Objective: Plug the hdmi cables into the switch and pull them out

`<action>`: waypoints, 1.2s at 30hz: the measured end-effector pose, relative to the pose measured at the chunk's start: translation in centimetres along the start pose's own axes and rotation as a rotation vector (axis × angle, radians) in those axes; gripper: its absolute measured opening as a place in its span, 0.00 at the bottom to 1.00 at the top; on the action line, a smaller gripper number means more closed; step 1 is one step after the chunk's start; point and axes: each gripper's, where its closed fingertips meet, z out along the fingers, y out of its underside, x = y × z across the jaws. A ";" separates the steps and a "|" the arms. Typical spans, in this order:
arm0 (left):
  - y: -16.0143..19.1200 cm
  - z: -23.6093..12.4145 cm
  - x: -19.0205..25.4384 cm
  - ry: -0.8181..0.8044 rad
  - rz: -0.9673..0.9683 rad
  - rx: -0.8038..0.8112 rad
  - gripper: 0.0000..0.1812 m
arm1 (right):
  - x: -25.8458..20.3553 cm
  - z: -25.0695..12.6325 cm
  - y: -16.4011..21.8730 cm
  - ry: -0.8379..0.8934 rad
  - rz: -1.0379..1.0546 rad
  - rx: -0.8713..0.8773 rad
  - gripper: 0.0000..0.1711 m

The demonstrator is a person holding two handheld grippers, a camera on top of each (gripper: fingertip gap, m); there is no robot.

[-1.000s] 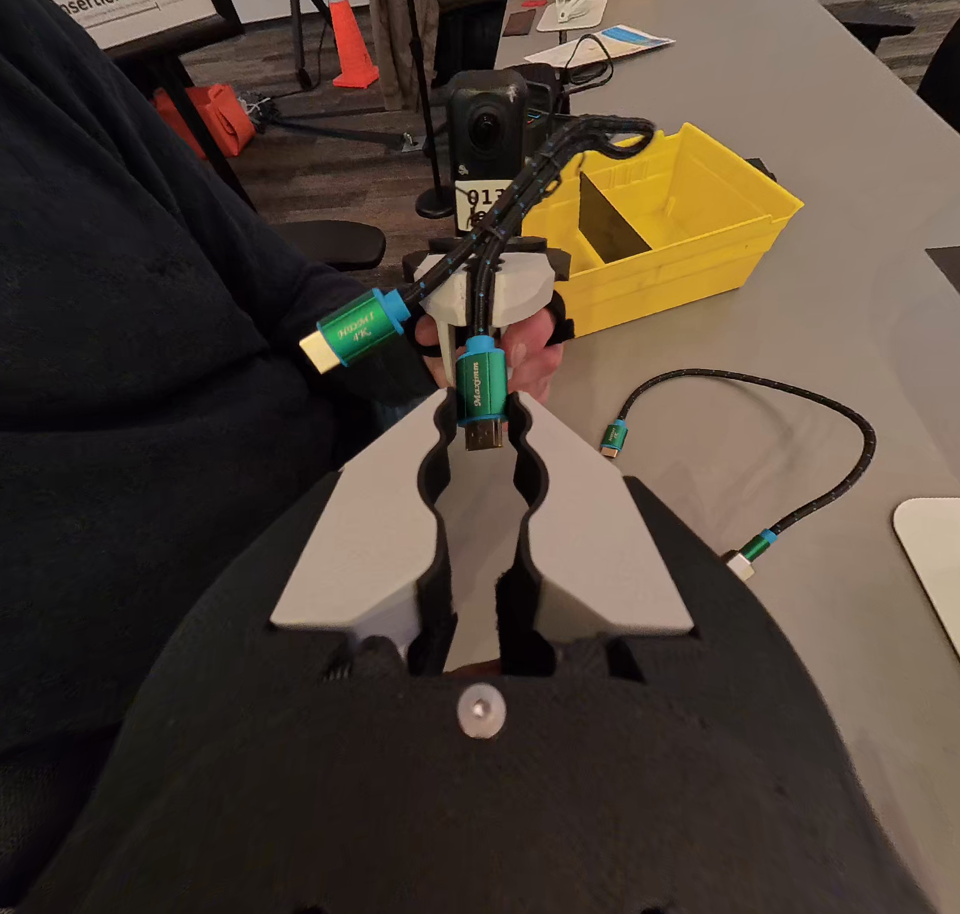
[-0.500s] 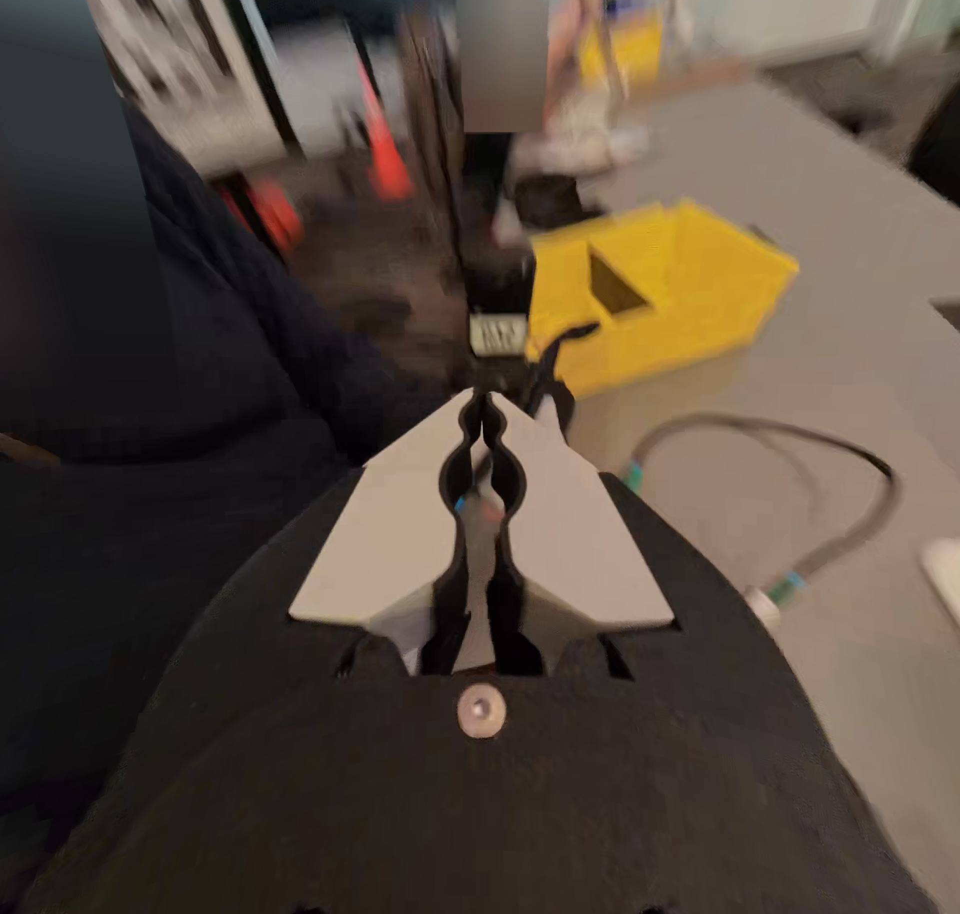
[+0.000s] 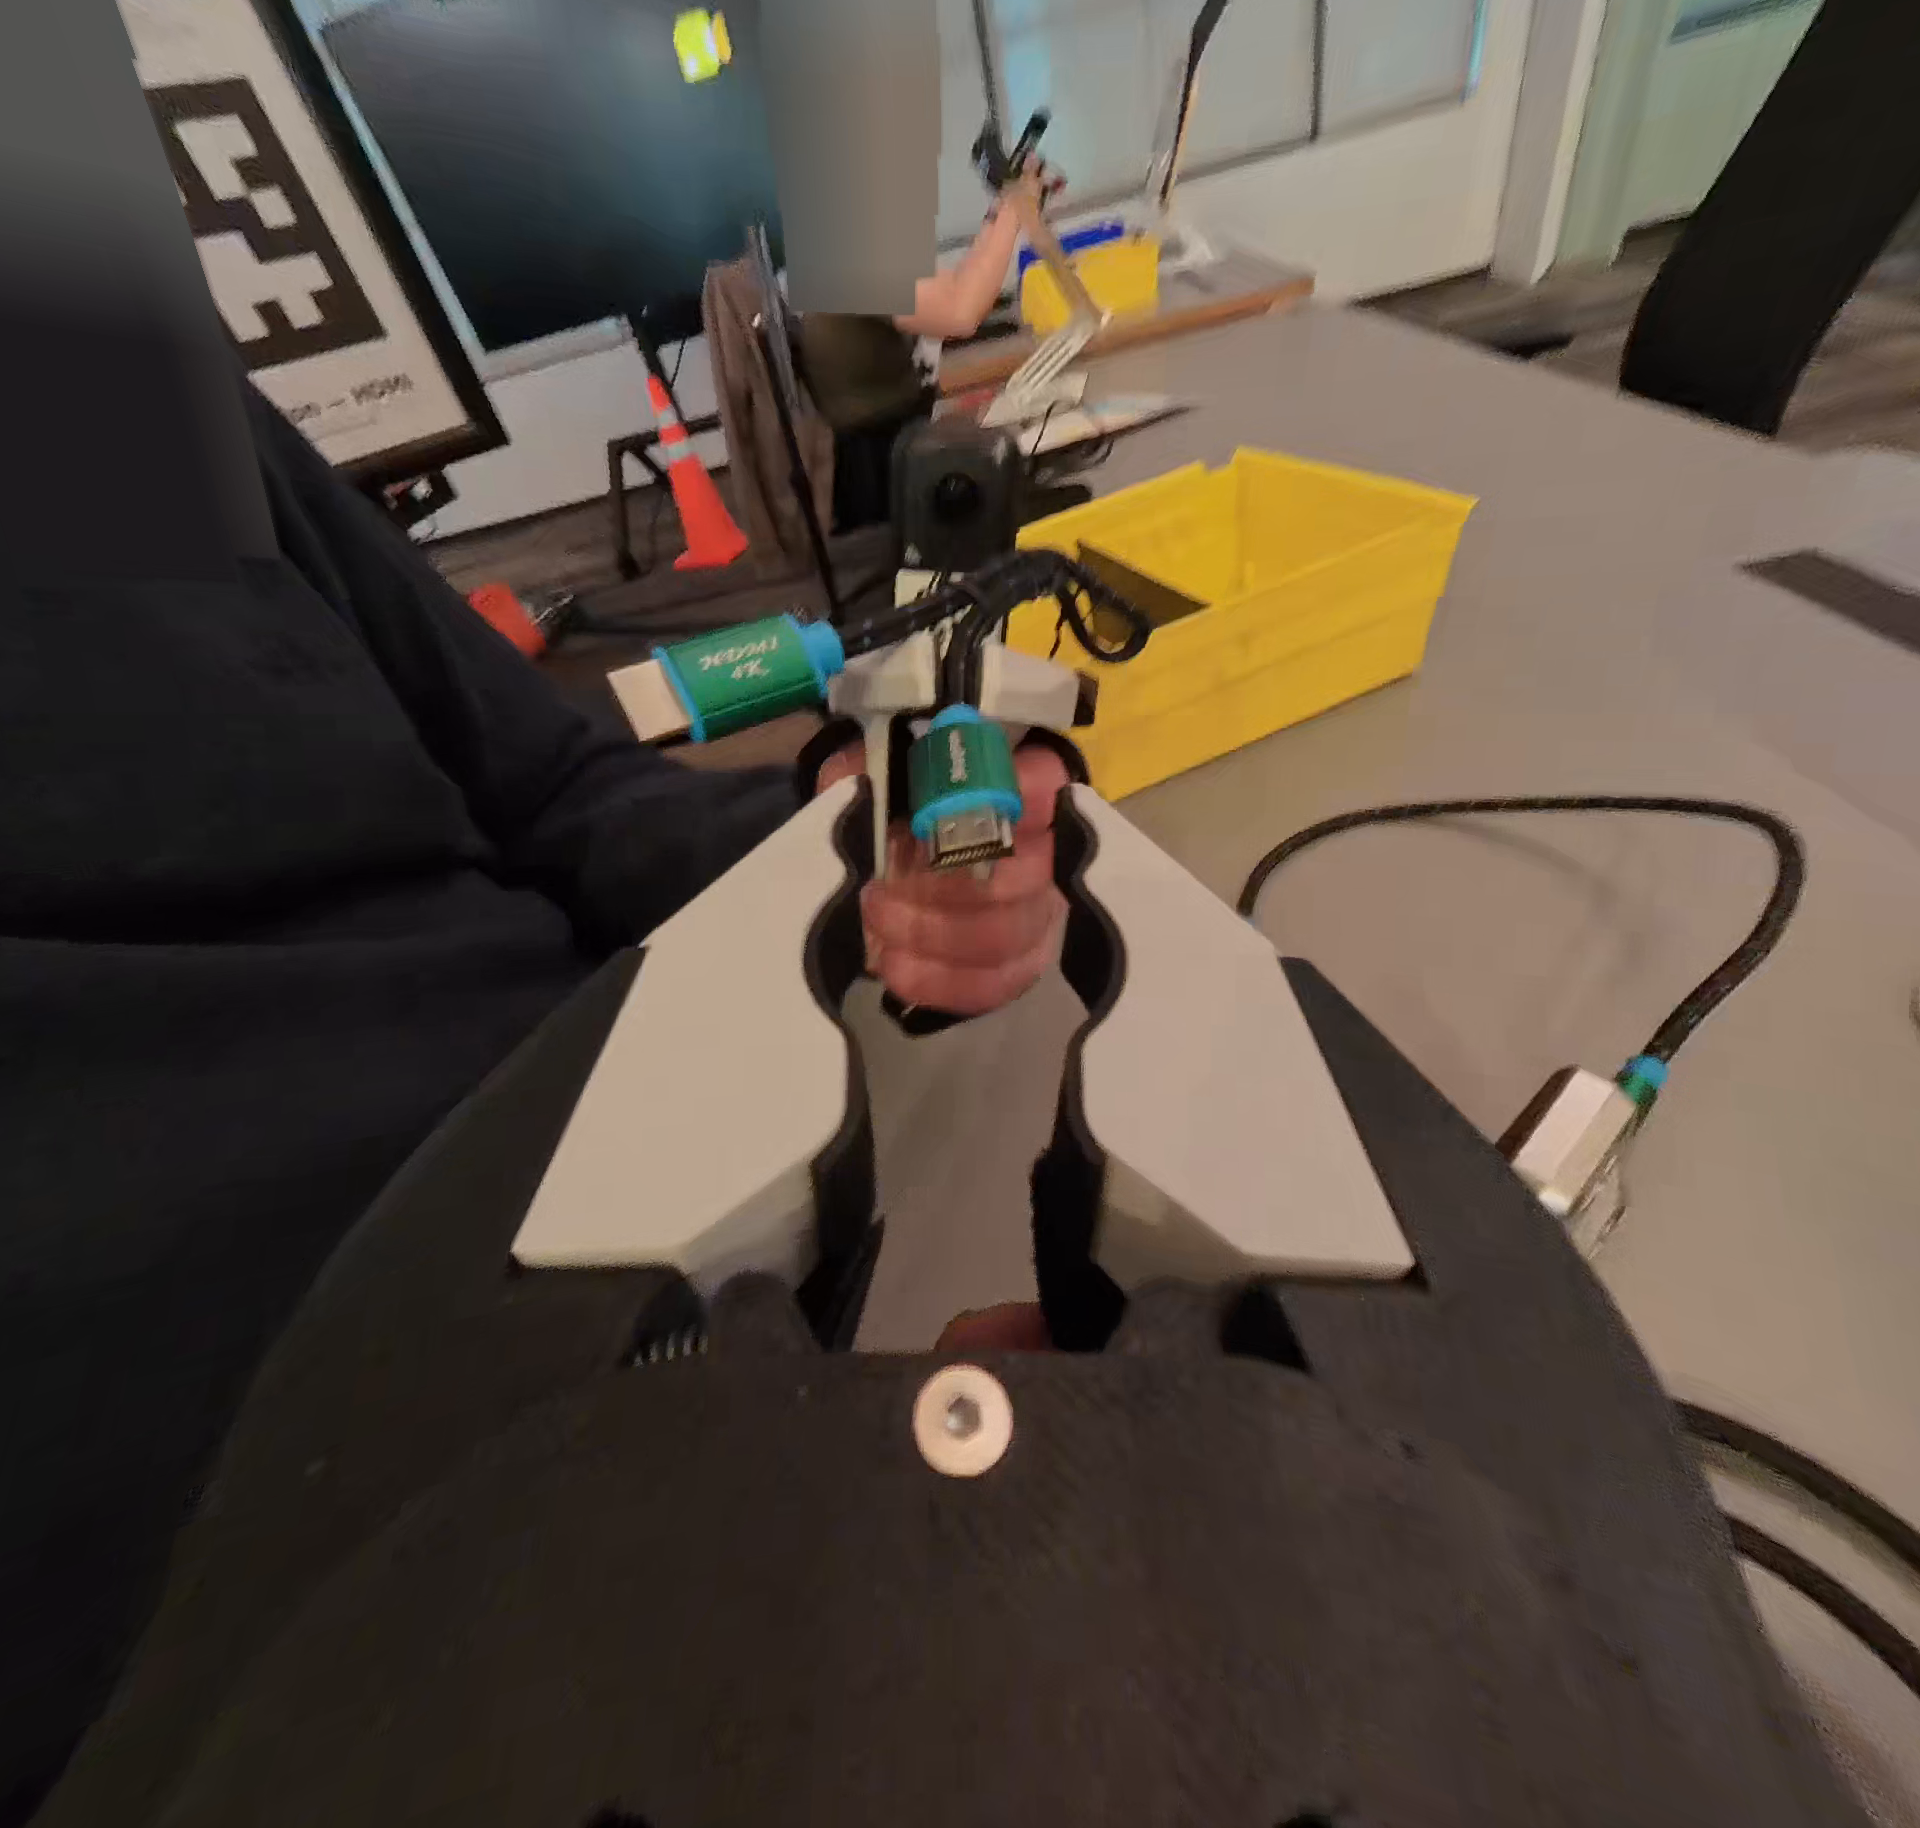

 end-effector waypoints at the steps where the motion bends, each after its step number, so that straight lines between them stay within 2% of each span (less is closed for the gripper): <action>1: 0.0 0.0 -0.1 -0.003 -0.020 0.013 0.03 | 0.1 0.2 -0.2 0.008 -0.012 0.027 0.14; 7: 0.5 -0.3 -0.5 -0.013 -0.044 0.012 0.03 | 0.2 0.3 0.2 0.011 0.005 0.011 0.11; 14: 1.7 -0.1 -0.3 -0.019 0.047 -0.090 0.03 | 0.0 -0.2 0.6 -0.005 0.020 -0.275 0.11; 20: 2.4 -0.2 -0.4 -0.036 0.090 -0.138 0.03 | 0.0 -0.4 1.0 -0.034 0.038 -0.450 0.11; 24: 3.0 -0.5 -1.0 -0.059 0.101 -0.161 0.03 | 0.6 -0.4 1.8 -0.022 0.053 -0.459 0.11; 32: 3.0 -0.5 -1.1 -0.058 0.103 -0.162 0.04 | 0.7 -0.5 2.3 -0.055 0.095 -0.367 0.11; 33: 2.9 -0.4 -1.1 -0.062 0.112 -0.153 0.05 | 0.5 -0.5 2.2 -0.062 0.096 -0.364 0.11; 35: 2.9 0.0 -1.1 -0.077 0.137 -0.160 0.16 | 0.3 -0.4 1.9 -0.069 0.089 -0.366 0.11; 36: 3.1 0.4 -0.9 -0.075 0.164 -0.171 0.15 | 0.2 -0.4 1.9 -0.063 0.081 -0.377 0.11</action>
